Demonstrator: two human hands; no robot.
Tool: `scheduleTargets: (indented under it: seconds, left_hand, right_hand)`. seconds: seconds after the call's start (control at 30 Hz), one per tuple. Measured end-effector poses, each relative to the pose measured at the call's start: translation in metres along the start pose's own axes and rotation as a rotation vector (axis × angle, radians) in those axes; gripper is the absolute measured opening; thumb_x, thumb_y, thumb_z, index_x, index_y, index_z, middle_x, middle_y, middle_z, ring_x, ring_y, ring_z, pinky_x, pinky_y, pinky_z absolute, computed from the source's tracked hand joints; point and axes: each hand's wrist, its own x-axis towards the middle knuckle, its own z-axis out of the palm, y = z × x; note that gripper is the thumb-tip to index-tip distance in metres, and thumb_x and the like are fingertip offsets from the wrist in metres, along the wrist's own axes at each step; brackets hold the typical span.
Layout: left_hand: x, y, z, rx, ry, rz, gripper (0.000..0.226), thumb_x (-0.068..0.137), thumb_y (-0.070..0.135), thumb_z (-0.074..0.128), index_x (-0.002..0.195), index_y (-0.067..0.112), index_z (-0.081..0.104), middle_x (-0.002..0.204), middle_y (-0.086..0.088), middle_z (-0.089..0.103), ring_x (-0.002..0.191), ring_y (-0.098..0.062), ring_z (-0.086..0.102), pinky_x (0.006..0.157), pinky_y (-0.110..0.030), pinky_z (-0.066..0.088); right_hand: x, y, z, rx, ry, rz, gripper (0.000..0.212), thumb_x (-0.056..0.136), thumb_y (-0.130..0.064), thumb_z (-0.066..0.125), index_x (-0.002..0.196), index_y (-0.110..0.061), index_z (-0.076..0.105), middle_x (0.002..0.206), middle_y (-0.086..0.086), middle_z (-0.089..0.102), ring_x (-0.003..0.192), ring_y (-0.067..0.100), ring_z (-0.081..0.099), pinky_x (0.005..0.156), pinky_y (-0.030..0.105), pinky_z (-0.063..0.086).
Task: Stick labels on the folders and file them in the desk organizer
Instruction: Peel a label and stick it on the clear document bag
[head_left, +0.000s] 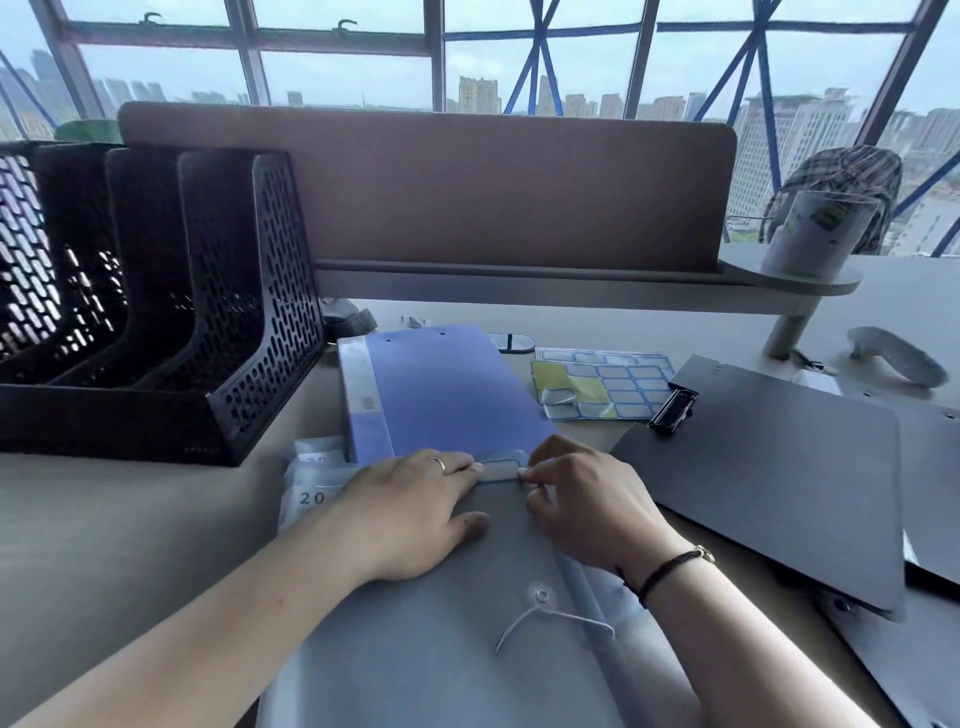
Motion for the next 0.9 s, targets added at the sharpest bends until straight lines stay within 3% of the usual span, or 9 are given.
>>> scheduleTargets:
  seconds: [0.1,0.2,0.3,0.37,0.43,0.57,0.73,0.9]
  left_hand:
    - [-0.003,0.000,-0.002,-0.028,-0.014,0.009,0.059,0.099,0.059,0.035,0.154,0.039,0.026,0.162,0.019,0.019,0.147,-0.010,0.024,0.115,-0.034,0.032]
    - [-0.005,-0.001,-0.004,-0.038,-0.018,0.035,0.053,0.098,0.058,0.037,0.149,0.044,0.033,0.156,0.021,0.030,0.140,-0.012,0.037,0.108,-0.037,0.040]
    - [-0.006,-0.002,-0.002,-0.071,0.032,0.039,0.044,0.094,0.061,0.037,0.135,0.047,0.044,0.139,0.024,0.045,0.127,-0.011,0.050,0.094,-0.038,0.049]
    - [-0.006,-0.002,0.001,-0.070,0.071,0.007,0.042,0.091,0.063,0.036,0.122,0.038,0.049,0.126,0.019,0.052,0.120,-0.011,0.053,0.089,-0.038,0.050]
    - [-0.005,-0.002,0.004,-0.034,0.077,-0.004,0.049,0.092,0.065,0.035,0.126,0.032,0.050,0.130,0.017,0.051,0.126,-0.011,0.048,0.096,-0.036,0.046]
    - [-0.005,-0.001,0.002,-0.008,0.076,-0.002,0.068,0.095,0.066,0.033,0.151,0.028,0.034,0.155,0.016,0.034,0.141,-0.009,0.031,0.112,-0.032,0.033]
    - [-0.005,-0.001,0.005,-0.008,0.071,0.000,0.070,0.096,0.067,0.029,0.155,0.030,0.023,0.159,0.016,0.026,0.144,-0.008,0.025,0.116,-0.031,0.028]
    - [-0.005,-0.001,0.005,0.014,0.047,-0.005,0.070,0.096,0.067,0.028,0.155,0.030,0.024,0.160,0.015,0.024,0.145,-0.009,0.022,0.117,-0.033,0.026]
  right_hand:
    - [0.001,0.003,0.005,0.002,0.071,0.016,0.030,0.090,-0.039,0.049,0.108,-0.031,0.072,0.118,-0.015,0.060,0.103,0.015,0.062,0.077,0.032,0.050]
    - [0.002,0.000,0.010,-0.003,0.098,-0.046,0.055,0.090,-0.065,0.035,0.129,-0.036,0.061,0.131,-0.012,0.055,0.121,0.016,0.053,0.090,0.033,0.045]
    - [0.002,-0.013,0.013,0.009,-0.093,-0.059,0.077,0.082,-0.083,0.016,0.147,-0.046,0.037,0.161,-0.009,0.025,0.147,0.016,0.020,0.115,0.036,0.022]
    - [0.002,-0.018,0.012,0.035,-0.164,-0.052,0.086,0.075,-0.083,0.004,0.149,-0.048,0.031,0.166,-0.008,0.010,0.151,0.017,0.006,0.121,0.037,0.010]
    - [0.001,-0.016,0.010,0.038,-0.179,-0.034,0.093,0.070,-0.085,0.001,0.150,-0.048,0.030,0.166,-0.010,0.004,0.152,0.016,0.001,0.122,0.040,0.005]
    - [-0.002,-0.008,0.005,0.016,-0.163,-0.011,0.095,0.071,-0.088,0.003,0.149,-0.045,0.036,0.166,-0.013,0.007,0.152,0.015,0.003,0.122,0.039,0.007]
    - [0.000,-0.004,0.001,-0.027,-0.163,0.000,0.070,0.090,-0.077,0.026,0.146,-0.039,0.044,0.164,-0.014,0.015,0.152,0.014,0.006,0.121,0.041,0.009]
    - [-0.001,-0.002,0.001,-0.051,-0.164,0.015,0.069,0.092,-0.073,0.032,0.147,-0.033,0.045,0.163,-0.013,0.023,0.151,0.014,0.013,0.120,0.038,0.014]
